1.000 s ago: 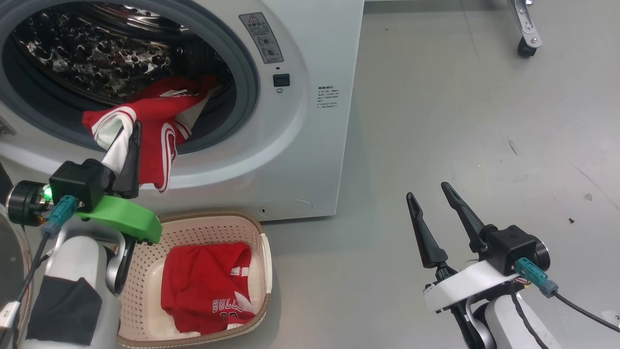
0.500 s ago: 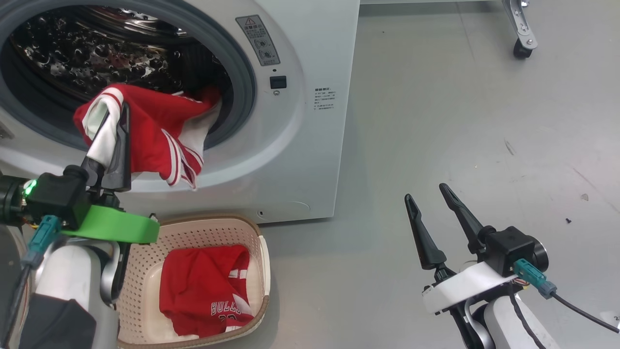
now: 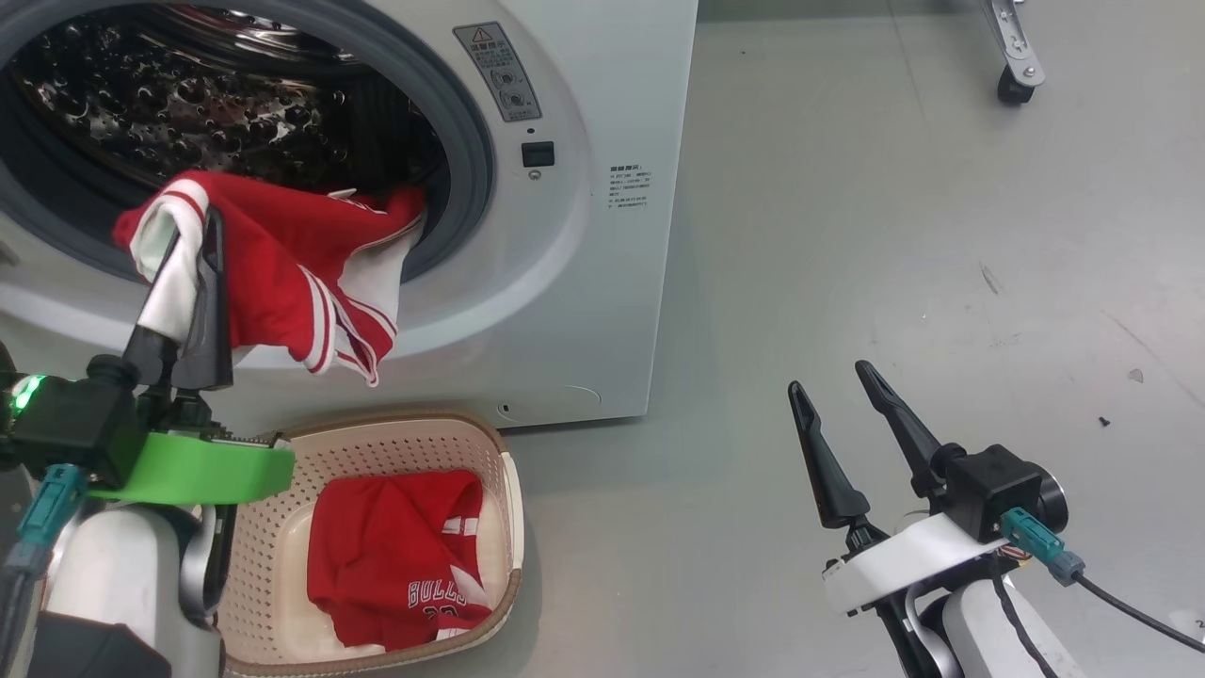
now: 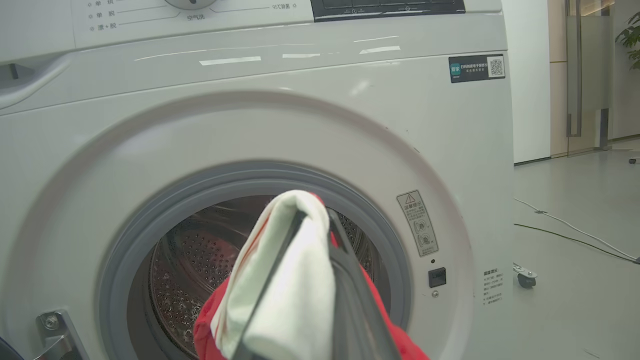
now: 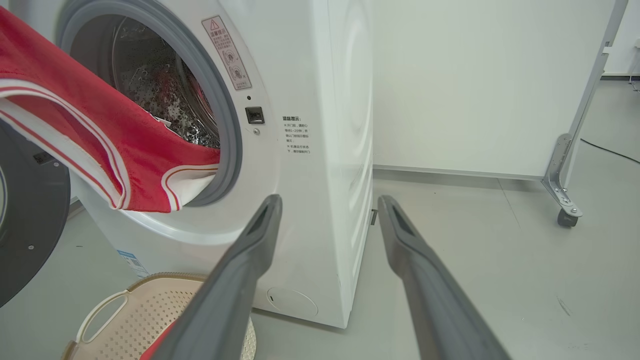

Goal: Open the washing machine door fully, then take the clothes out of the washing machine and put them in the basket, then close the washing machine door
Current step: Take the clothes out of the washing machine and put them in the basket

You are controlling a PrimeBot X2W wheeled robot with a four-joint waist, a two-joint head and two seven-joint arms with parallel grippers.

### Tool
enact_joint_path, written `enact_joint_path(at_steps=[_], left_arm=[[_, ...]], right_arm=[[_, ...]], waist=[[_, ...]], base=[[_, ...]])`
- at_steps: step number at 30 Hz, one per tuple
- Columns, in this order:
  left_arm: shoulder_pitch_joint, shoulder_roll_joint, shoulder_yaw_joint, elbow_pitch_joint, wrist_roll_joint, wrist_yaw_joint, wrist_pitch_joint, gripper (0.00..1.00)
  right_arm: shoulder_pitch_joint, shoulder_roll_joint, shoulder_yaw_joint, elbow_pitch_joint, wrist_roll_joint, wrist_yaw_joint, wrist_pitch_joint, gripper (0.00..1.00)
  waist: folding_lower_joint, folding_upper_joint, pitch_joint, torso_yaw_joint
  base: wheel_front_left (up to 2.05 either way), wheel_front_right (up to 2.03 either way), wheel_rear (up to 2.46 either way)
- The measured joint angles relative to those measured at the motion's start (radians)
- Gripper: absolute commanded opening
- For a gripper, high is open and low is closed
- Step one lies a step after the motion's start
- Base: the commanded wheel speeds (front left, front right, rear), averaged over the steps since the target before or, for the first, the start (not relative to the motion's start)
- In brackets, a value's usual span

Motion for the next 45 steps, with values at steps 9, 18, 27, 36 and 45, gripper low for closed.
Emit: enact_joint_path(at_steps=[9,18,27,36,45], left_arm=[[0.010,-0.005,0.021,-0.044,0.003,0.009,-0.004,0.00],[0.026,-0.010,0.045,-0.118,0.022,0.009,-0.004,0.00],[0.026,-0.021,0.069,-0.186,0.028,0.012,-0.004,0.00],[0.061,-0.025,0.063,-0.152,0.031,0.009,-0.005,0.00],[0.174,-0.027,0.017,0.050,0.023,-0.007,0.005,0.00]], right_arm=[[0.000,0.001,-0.004,0.000,-0.002,0.000,0.000,1.00],[0.000,0.003,-0.006,0.000,-0.010,0.003,0.000,1.00],[0.000,0.004,-0.007,0.001,-0.011,0.005,0.000,1.00],[0.000,0.005,-0.008,0.002,-0.018,0.009,0.000,1.00],[-0.001,0.006,-0.002,0.003,-0.019,0.010,0.000,1.00]], waist=[[0.0000,0.0000,0.009,0.006],[0.0000,0.0000,0.012,0.012],[0.0000,0.0000,0.014,0.016],[0.0000,0.0000,0.015,0.016],[0.0000,0.0000,0.029,0.011]], base=[[0.00,0.00,0.00],[0.00,0.00,0.00],[0.00,0.00,0.00],[0.00,0.00,0.00],[0.00,0.00,0.00]])
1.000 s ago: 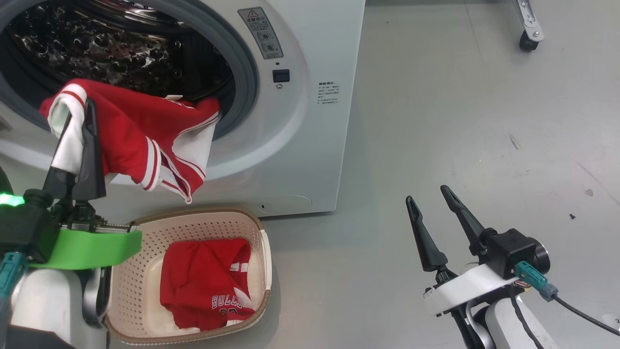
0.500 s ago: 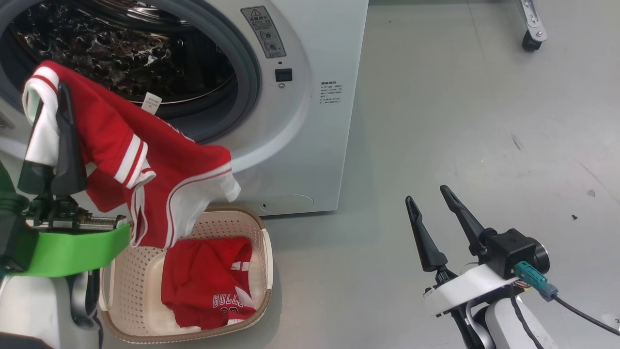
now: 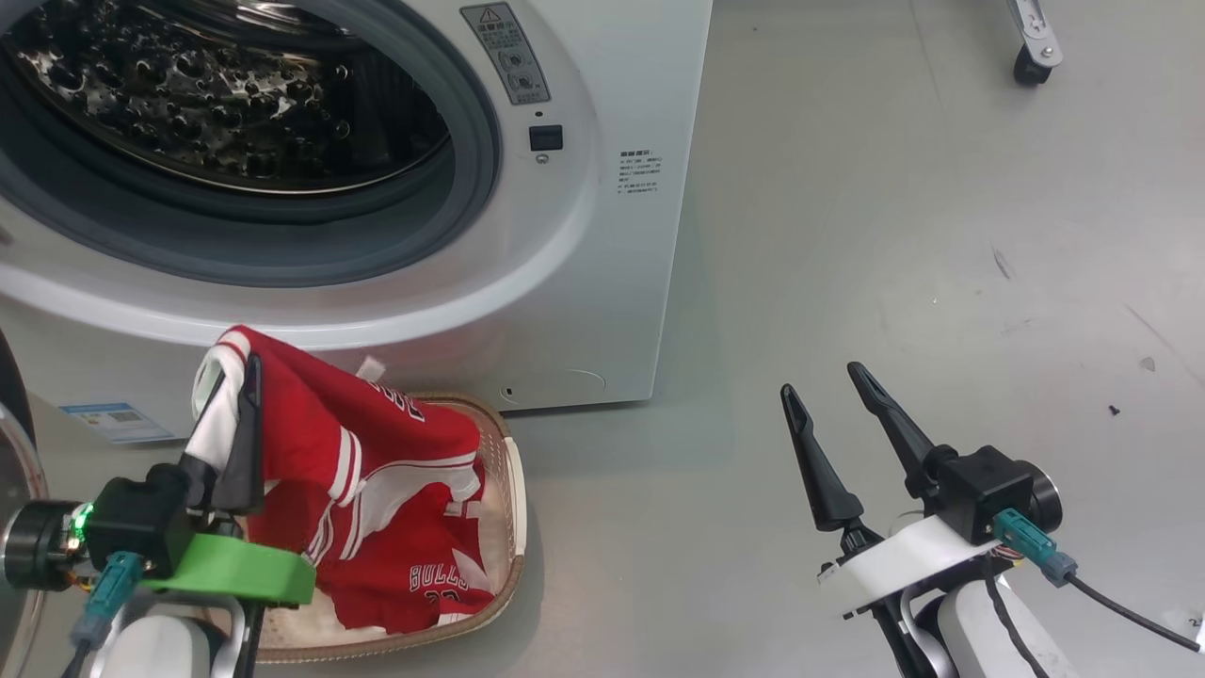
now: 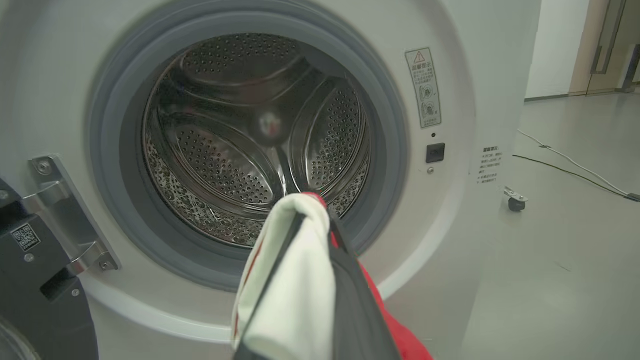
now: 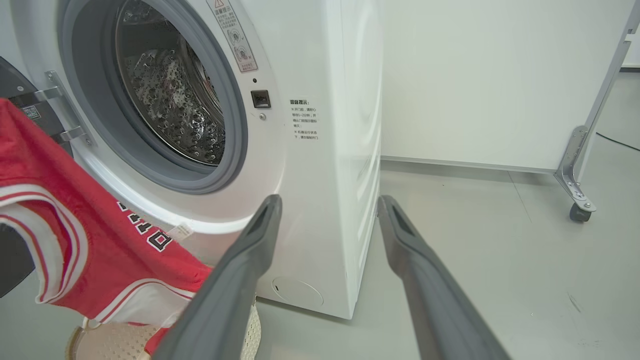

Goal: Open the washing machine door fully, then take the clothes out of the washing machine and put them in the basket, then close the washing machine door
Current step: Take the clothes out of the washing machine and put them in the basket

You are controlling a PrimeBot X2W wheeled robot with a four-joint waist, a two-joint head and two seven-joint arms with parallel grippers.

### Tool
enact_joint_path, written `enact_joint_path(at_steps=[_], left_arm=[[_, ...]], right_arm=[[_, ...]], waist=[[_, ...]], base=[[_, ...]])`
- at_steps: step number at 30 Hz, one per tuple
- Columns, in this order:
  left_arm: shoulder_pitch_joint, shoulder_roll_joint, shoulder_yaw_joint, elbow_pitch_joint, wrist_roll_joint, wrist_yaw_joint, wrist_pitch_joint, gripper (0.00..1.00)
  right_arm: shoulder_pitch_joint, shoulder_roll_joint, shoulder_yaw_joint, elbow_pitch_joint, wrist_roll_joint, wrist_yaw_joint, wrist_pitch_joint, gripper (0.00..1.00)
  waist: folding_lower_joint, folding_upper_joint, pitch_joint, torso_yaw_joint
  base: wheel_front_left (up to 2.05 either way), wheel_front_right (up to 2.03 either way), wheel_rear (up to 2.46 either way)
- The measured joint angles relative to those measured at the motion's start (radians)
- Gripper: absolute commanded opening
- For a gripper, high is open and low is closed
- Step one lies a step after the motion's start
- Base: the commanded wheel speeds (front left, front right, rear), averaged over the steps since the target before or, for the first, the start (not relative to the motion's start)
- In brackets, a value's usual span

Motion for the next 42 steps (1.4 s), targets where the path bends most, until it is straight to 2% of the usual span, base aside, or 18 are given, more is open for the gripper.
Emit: enact_joint_path(at_steps=[14,24,31,42], left_arm=[[-0.010,0.035,-0.011,0.219,-0.020,-0.011,0.104,0.00],[-0.108,0.064,-0.026,0.358,-0.024,-0.018,0.167,0.00],[-0.195,0.077,-0.030,0.424,-0.026,-0.025,0.176,0.00],[-0.271,0.074,-0.015,0.562,-0.094,-0.026,0.200,0.00]], right_arm=[[-0.024,0.003,0.026,-0.004,-0.009,0.007,0.000,1.00],[-0.063,0.004,0.038,-0.019,-0.018,0.007,0.000,1.00],[-0.090,0.004,0.042,-0.025,-0.024,0.007,0.000,1.00],[-0.107,0.006,0.042,-0.028,-0.025,0.007,0.000,1.00]], waist=[[0.0000,0.0000,0.082,-0.041],[0.0000,0.0000,0.169,-0.087],[0.0000,0.0000,0.231,-0.125],[0.0000,0.0000,0.312,-0.185]], base=[[0.00,0.00,0.00],[0.00,0.00,0.00],[0.00,0.00,0.00],[0.00,0.00,0.00]])
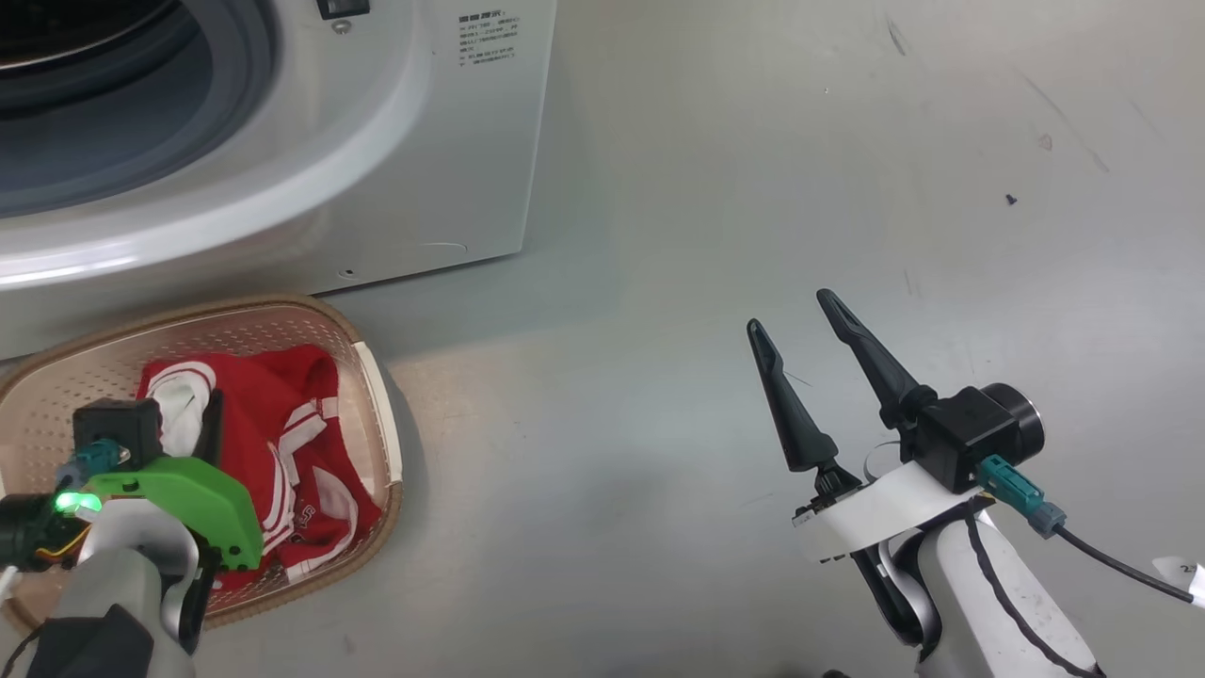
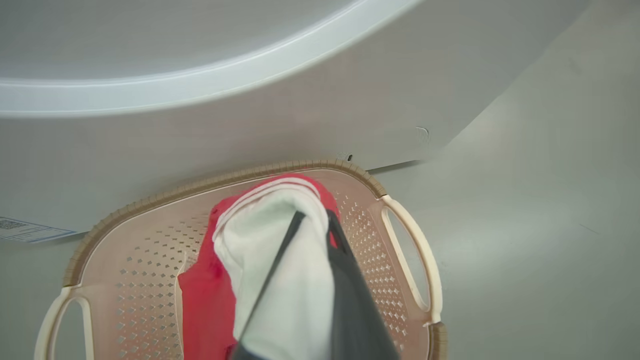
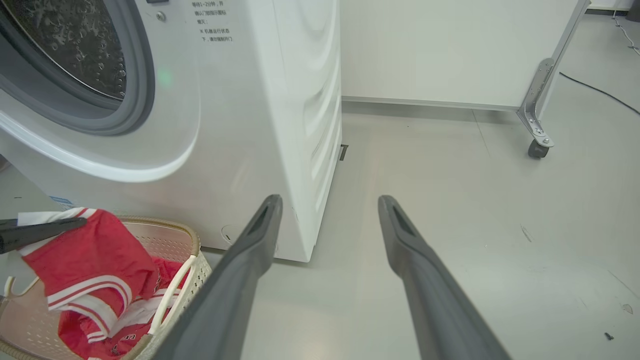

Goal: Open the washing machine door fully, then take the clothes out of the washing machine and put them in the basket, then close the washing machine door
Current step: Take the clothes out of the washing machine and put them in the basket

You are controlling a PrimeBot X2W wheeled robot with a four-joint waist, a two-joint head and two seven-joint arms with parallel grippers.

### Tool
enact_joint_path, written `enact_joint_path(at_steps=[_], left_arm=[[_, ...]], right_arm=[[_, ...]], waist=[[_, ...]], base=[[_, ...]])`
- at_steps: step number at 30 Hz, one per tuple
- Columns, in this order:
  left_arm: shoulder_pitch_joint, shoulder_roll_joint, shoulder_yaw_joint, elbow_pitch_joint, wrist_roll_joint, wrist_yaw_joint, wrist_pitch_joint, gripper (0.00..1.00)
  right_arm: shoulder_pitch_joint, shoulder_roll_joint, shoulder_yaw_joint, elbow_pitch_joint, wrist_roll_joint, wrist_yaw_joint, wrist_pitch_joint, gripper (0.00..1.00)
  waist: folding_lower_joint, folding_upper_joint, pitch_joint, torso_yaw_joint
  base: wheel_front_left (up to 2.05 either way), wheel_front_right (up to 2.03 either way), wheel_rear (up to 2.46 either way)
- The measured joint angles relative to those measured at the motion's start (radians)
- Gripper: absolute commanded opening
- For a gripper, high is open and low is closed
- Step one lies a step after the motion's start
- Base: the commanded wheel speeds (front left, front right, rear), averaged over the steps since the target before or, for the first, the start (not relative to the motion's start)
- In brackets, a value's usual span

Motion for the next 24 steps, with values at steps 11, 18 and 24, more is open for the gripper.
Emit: enact_joint_path(at_steps=[11,18,24], left_arm=[[-0.069,0.041,0.047,0.133,-0.026,0.000,0.007,0.00],[-0.101,0.055,0.060,0.191,-0.030,0.000,0.002,0.00],[-0.121,0.059,0.057,0.249,-0.030,0.000,-0.008,0.00]], right_arm=[[-0.019,0.003,-0.004,-0.017,-0.018,-0.001,0.000,1.00],[-0.034,0.005,-0.003,-0.024,-0.021,-0.001,0.000,1.00],[-0.037,0.006,-0.008,-0.024,-0.029,-0.006,0.000,1.00]], waist=[[0.0000,0.0000,0.070,-0.025],[0.0000,0.0000,0.098,-0.035],[0.0000,0.0000,0.111,-0.040]], base=[[0.00,0.00,0.00],[0.00,0.00,0.00],[0.00,0.00,0.00]])
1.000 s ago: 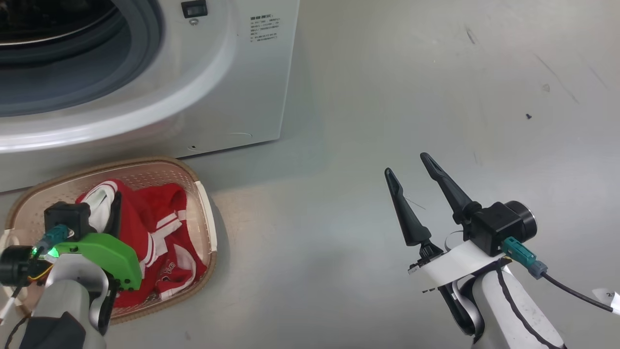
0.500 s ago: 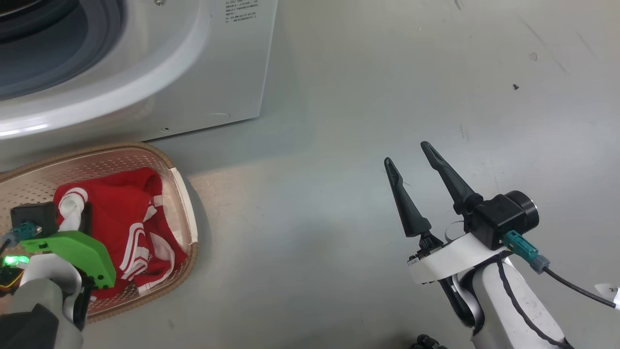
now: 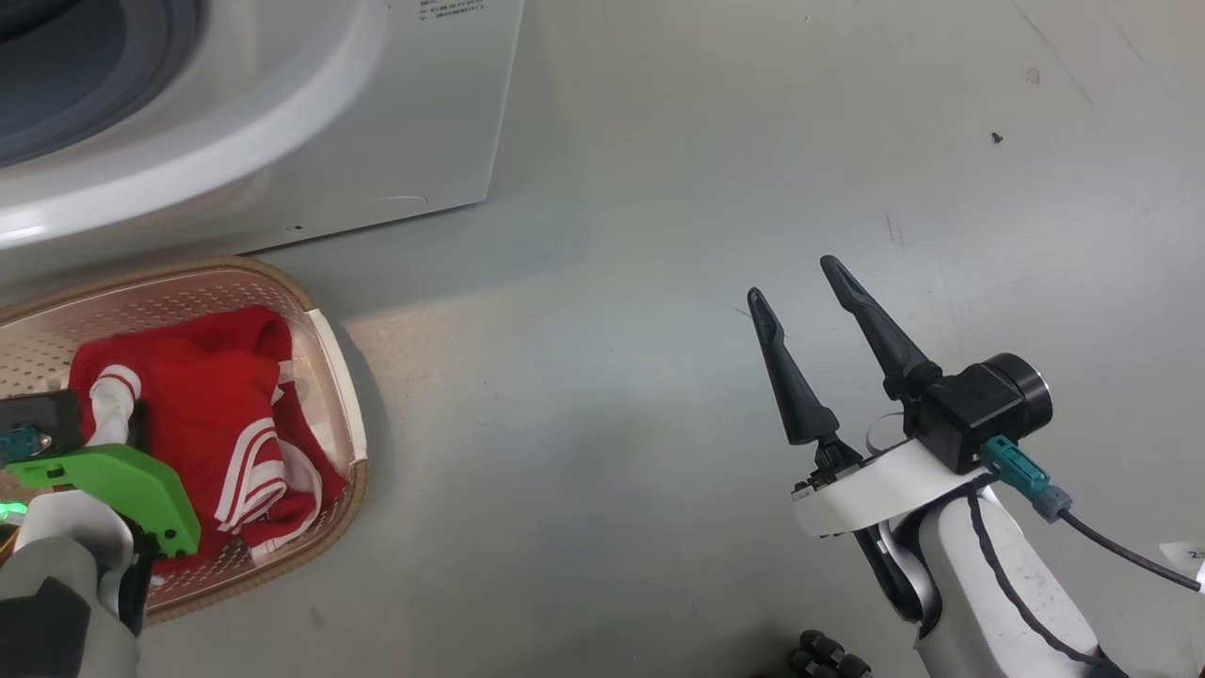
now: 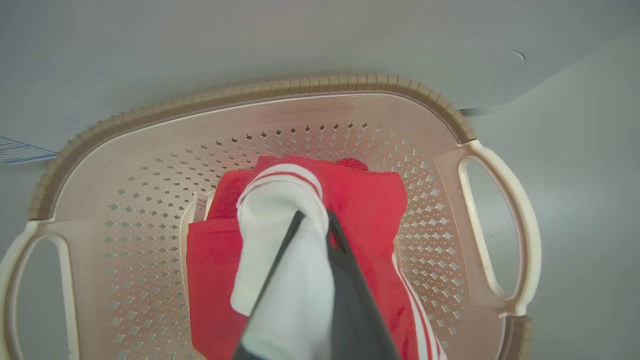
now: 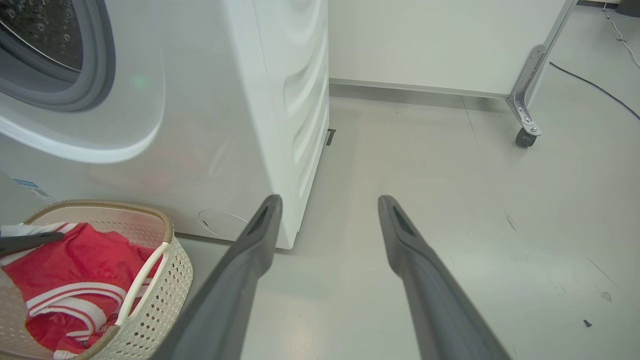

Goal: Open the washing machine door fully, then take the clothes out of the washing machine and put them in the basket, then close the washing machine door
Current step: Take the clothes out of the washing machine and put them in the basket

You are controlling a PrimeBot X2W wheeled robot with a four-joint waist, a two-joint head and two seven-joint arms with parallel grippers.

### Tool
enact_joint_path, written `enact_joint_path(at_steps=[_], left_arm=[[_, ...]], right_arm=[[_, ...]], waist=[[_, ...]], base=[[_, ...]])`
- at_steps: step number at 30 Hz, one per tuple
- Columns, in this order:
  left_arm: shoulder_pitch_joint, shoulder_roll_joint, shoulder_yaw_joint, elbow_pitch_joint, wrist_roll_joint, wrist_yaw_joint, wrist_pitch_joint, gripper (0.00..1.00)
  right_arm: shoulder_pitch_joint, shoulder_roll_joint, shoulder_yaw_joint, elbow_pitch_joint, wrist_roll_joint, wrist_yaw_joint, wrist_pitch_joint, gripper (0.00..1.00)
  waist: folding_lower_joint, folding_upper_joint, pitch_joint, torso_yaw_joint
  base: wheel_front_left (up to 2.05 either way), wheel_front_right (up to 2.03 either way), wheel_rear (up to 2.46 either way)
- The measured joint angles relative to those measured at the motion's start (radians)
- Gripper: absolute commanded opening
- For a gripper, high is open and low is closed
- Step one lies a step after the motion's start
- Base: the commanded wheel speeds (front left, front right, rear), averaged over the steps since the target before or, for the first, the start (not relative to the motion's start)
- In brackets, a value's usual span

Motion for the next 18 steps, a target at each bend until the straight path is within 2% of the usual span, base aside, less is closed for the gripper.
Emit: enact_joint_path(at_steps=[9,10,11,12,18], left_arm=[[-0.023,0.002,0.000,0.071,0.000,0.001,-0.013,0.00],[-0.027,0.002,0.000,0.077,0.000,0.001,-0.018,0.37],[-0.033,0.002,0.000,0.084,0.000,0.001,-0.018,0.96],[-0.038,0.001,0.000,0.092,0.000,0.001,-0.018,1.00],[-0.053,0.000,-0.001,0.133,0.000,0.001,-0.029,1.00]], right_arm=[[-0.004,0.000,0.000,0.000,0.000,-0.004,0.000,1.00],[-0.005,0.000,0.000,0.000,0.000,-0.004,0.000,1.00],[-0.006,0.000,0.000,0.000,0.000,-0.004,0.000,1.00],[-0.006,0.000,0.000,0.000,0.000,-0.004,0.000,1.00],[-0.016,0.000,0.000,0.001,-0.007,-0.004,0.000,1.00]], waist=[[0.0000,0.0000,0.008,0.000],[0.0000,0.0000,0.008,0.000],[0.0000,0.0000,0.008,0.000],[0.0000,0.0000,0.007,0.001],[0.0000,-0.0001,0.002,0.004]], base=[[0.00,0.00,0.00],[0.00,0.00,0.00],[0.00,0.00,0.00],[0.00,0.00,0.00],[0.00,0.00,0.00]])
